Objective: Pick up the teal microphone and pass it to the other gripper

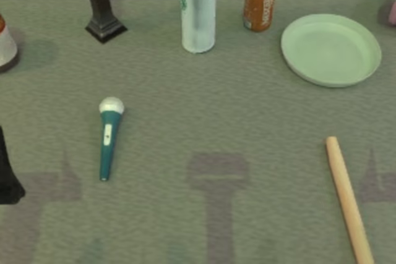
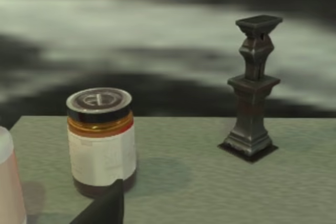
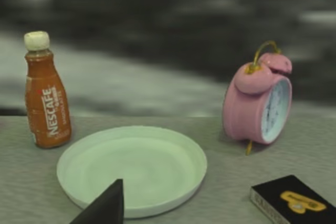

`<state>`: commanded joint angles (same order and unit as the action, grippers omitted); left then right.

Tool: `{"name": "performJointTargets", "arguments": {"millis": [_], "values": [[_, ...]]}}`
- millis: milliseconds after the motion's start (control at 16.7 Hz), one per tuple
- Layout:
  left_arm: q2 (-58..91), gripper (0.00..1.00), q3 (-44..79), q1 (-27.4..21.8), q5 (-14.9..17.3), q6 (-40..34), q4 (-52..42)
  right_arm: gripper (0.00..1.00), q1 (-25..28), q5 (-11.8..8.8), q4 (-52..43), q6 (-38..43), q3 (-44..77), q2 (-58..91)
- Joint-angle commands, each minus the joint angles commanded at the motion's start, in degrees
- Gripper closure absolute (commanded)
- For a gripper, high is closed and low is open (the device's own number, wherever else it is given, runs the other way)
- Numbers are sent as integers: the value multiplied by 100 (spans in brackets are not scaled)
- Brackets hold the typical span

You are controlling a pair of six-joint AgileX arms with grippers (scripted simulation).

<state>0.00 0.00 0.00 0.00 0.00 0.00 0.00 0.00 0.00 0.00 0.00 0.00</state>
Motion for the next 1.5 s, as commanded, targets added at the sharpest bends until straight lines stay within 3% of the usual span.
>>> {"name": "performJointTargets", "arguments": {"millis": [240, 480, 1140, 1500], "values": [[176, 0, 158, -51, 3, -44, -108, 0, 0, 0, 0, 0, 0, 0], [1266, 0, 1024, -298, -13, -279, -697, 0, 0, 0, 0, 0, 0, 0], [7303, 0, 4746, -1384, -124, -1273, -3485, 0, 0, 0, 0, 0, 0, 0], [9691, 0, 6390, -1863, -155, -1703, -4633, 0, 0, 0, 0, 0, 0, 0]]}}
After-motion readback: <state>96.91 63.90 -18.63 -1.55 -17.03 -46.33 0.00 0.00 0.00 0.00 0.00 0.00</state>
